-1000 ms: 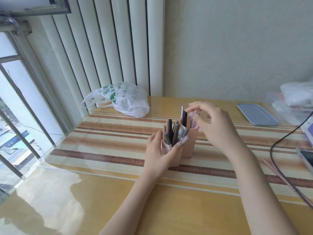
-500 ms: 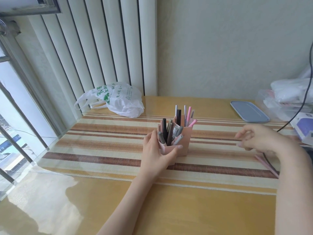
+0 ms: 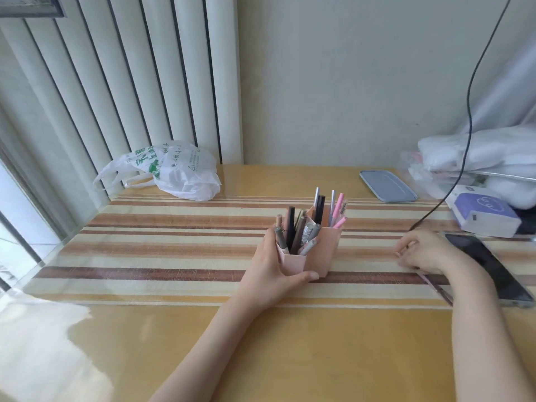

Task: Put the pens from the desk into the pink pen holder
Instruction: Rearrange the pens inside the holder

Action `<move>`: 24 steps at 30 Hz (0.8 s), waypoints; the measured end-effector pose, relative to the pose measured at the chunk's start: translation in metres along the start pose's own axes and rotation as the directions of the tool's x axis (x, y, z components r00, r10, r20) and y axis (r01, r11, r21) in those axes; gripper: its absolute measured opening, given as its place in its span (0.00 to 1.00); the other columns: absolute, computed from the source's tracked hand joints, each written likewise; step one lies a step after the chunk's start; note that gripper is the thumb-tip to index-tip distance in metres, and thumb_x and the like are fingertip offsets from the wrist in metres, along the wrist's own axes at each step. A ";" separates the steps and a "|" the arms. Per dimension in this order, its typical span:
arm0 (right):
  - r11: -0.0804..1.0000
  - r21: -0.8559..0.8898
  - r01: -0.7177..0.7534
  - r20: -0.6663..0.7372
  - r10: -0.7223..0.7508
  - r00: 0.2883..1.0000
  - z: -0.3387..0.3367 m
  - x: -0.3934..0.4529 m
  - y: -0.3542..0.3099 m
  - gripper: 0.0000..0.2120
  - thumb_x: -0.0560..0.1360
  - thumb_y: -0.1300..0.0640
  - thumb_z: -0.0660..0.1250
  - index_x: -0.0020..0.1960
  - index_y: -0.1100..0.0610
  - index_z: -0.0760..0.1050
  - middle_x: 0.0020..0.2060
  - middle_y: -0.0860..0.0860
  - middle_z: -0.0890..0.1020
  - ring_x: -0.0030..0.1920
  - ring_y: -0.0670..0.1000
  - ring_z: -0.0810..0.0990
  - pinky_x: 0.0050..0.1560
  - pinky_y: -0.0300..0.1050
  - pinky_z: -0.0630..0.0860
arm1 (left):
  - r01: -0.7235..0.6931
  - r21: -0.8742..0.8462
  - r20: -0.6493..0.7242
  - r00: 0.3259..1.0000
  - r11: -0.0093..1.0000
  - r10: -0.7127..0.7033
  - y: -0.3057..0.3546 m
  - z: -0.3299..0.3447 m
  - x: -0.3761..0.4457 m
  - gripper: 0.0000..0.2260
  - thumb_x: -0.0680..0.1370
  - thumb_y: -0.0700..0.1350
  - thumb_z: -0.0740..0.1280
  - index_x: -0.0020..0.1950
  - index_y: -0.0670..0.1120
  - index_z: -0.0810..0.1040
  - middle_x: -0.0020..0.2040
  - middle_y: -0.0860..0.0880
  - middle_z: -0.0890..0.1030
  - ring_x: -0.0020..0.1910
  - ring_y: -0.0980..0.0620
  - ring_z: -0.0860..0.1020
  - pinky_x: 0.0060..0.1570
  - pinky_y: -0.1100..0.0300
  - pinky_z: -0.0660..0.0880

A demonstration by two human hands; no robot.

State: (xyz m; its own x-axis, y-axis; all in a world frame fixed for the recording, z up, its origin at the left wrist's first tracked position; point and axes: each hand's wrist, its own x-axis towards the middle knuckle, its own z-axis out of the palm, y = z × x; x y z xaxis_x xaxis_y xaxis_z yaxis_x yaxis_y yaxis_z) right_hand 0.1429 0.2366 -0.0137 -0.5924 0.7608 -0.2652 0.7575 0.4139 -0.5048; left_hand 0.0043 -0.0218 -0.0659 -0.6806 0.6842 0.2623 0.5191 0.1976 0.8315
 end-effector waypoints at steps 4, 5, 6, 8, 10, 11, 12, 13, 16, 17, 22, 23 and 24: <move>0.998 0.046 0.050 -0.143 -0.043 0.989 0.013 -0.002 0.003 0.07 0.71 0.65 0.71 0.45 0.55 0.77 0.45 0.52 0.79 0.44 0.54 0.78 0.35 0.43 0.69 | -0.064 0.123 0.157 0.987 0.990 0.045 0.003 0.012 -0.005 0.51 0.68 0.58 0.74 0.76 0.46 0.44 0.77 0.51 0.56 0.75 0.54 0.56 0.71 0.59 0.57; 0.995 0.070 0.065 -0.193 -0.051 0.980 0.015 -0.002 0.006 0.07 0.71 0.65 0.71 0.45 0.56 0.77 0.44 0.53 0.79 0.43 0.55 0.77 0.34 0.43 0.67 | -0.080 0.133 0.174 0.983 0.988 0.057 0.003 0.014 -0.005 0.51 0.69 0.57 0.74 0.76 0.47 0.40 0.77 0.51 0.53 0.76 0.55 0.53 0.71 0.62 0.55; 0.994 0.081 0.079 -0.239 -0.057 0.969 0.019 -0.002 0.008 0.06 0.71 0.65 0.71 0.46 0.57 0.76 0.44 0.54 0.79 0.42 0.55 0.76 0.34 0.42 0.67 | -0.086 0.137 0.180 0.982 0.987 0.061 0.002 0.015 -0.006 0.51 0.69 0.57 0.74 0.76 0.48 0.38 0.78 0.52 0.51 0.76 0.56 0.51 0.70 0.64 0.53; 0.995 0.038 0.091 -0.301 -0.076 0.951 0.025 -0.001 0.011 0.05 0.72 0.65 0.71 0.46 0.59 0.77 0.45 0.56 0.81 0.41 0.53 0.74 0.31 0.40 0.64 | -0.082 0.138 0.175 0.983 0.987 0.057 0.000 0.014 -0.005 0.51 0.70 0.56 0.73 0.76 0.50 0.37 0.78 0.52 0.52 0.75 0.57 0.52 0.69 0.66 0.54; 0.996 -0.021 0.087 -0.324 -0.089 0.942 0.029 -0.001 0.010 0.03 0.72 0.64 0.70 0.46 0.60 0.80 0.47 0.57 0.82 0.42 0.54 0.74 0.33 0.42 0.63 | -0.077 0.136 0.162 0.985 0.988 0.055 0.000 0.014 -0.004 0.50 0.69 0.57 0.73 0.77 0.51 0.40 0.77 0.52 0.55 0.75 0.57 0.54 0.69 0.63 0.57; 0.996 -0.035 0.083 -0.327 -0.090 0.941 0.030 0.000 0.010 0.03 0.73 0.64 0.70 0.46 0.60 0.82 0.49 0.58 0.83 0.44 0.56 0.76 0.36 0.42 0.65 | -0.079 0.137 0.159 0.986 0.987 0.057 0.000 0.013 -0.004 0.50 0.68 0.57 0.73 0.77 0.52 0.41 0.77 0.52 0.56 0.75 0.56 0.55 0.70 0.62 0.58; 0.996 -0.045 0.079 -0.327 -0.089 0.941 0.031 0.002 0.010 0.03 0.73 0.64 0.70 0.46 0.61 0.83 0.50 0.58 0.83 0.47 0.58 0.78 0.39 0.42 0.66 | -0.083 0.140 0.156 0.986 0.987 0.061 -0.001 0.013 -0.003 0.50 0.68 0.58 0.74 0.77 0.52 0.42 0.77 0.53 0.57 0.75 0.57 0.55 0.70 0.61 0.58; 0.995 -0.058 0.078 -0.322 -0.092 0.942 0.032 0.003 0.011 0.04 0.74 0.64 0.69 0.45 0.61 0.83 0.51 0.59 0.83 0.50 0.59 0.79 0.41 0.43 0.68 | -0.087 0.144 0.152 0.986 0.986 0.064 -0.001 0.013 -0.003 0.50 0.68 0.58 0.74 0.77 0.53 0.42 0.77 0.53 0.57 0.75 0.57 0.55 0.70 0.62 0.58; 0.989 -0.116 0.094 -0.320 -0.127 0.939 0.035 0.004 0.012 0.06 0.74 0.62 0.68 0.45 0.58 0.84 0.54 0.59 0.82 0.57 0.62 0.75 0.54 0.49 0.73 | -0.096 0.152 0.151 0.986 0.984 0.073 -0.002 0.013 -0.004 0.51 0.68 0.59 0.73 0.76 0.55 0.39 0.77 0.56 0.55 0.75 0.60 0.53 0.66 0.69 0.55; 0.987 -0.120 0.105 -0.345 -0.141 0.928 0.036 0.003 0.011 0.05 0.74 0.60 0.68 0.44 0.55 0.83 0.53 0.58 0.81 0.58 0.62 0.74 0.54 0.50 0.71 | -0.096 0.152 0.151 0.986 0.984 0.073 -0.002 0.013 -0.003 0.51 0.68 0.60 0.73 0.76 0.55 0.38 0.77 0.56 0.55 0.75 0.60 0.53 0.66 0.69 0.54; 0.976 -0.091 0.198 -0.379 -0.218 0.899 0.040 0.003 0.007 0.04 0.74 0.58 0.69 0.45 0.50 0.75 0.44 0.50 0.79 0.52 0.56 0.75 0.43 0.47 0.69 | -0.089 0.163 0.160 0.985 0.983 0.063 -0.001 0.012 -0.004 0.52 0.68 0.62 0.72 0.73 0.60 0.32 0.78 0.55 0.54 0.75 0.59 0.52 0.71 0.63 0.55; 0.976 -0.066 0.209 -0.346 -0.219 0.912 0.041 0.005 0.010 0.05 0.74 0.60 0.68 0.45 0.50 0.75 0.45 0.49 0.80 0.50 0.54 0.76 0.43 0.47 0.70 | -0.088 0.166 0.161 0.985 0.982 0.061 -0.001 0.012 -0.004 0.52 0.68 0.61 0.72 0.73 0.60 0.32 0.78 0.55 0.54 0.75 0.59 0.52 0.71 0.63 0.54; 0.975 -0.040 0.219 -0.325 -0.220 0.920 0.042 0.006 0.012 0.08 0.74 0.63 0.68 0.46 0.51 0.75 0.45 0.49 0.81 0.48 0.53 0.77 0.44 0.46 0.71 | -0.096 0.167 0.160 0.985 0.981 0.069 -0.001 0.012 -0.004 0.52 0.68 0.61 0.72 0.72 0.63 0.31 0.78 0.55 0.53 0.75 0.60 0.51 0.70 0.65 0.53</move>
State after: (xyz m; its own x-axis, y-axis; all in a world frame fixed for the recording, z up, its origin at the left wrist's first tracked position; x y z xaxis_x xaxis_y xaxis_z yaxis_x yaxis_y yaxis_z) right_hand 0.1371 0.2258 -0.0558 -0.6224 0.7711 0.1343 0.6194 0.5901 -0.5178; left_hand 0.0130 -0.0164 -0.0731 -0.5516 0.7996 0.2373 0.6610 0.2455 0.7091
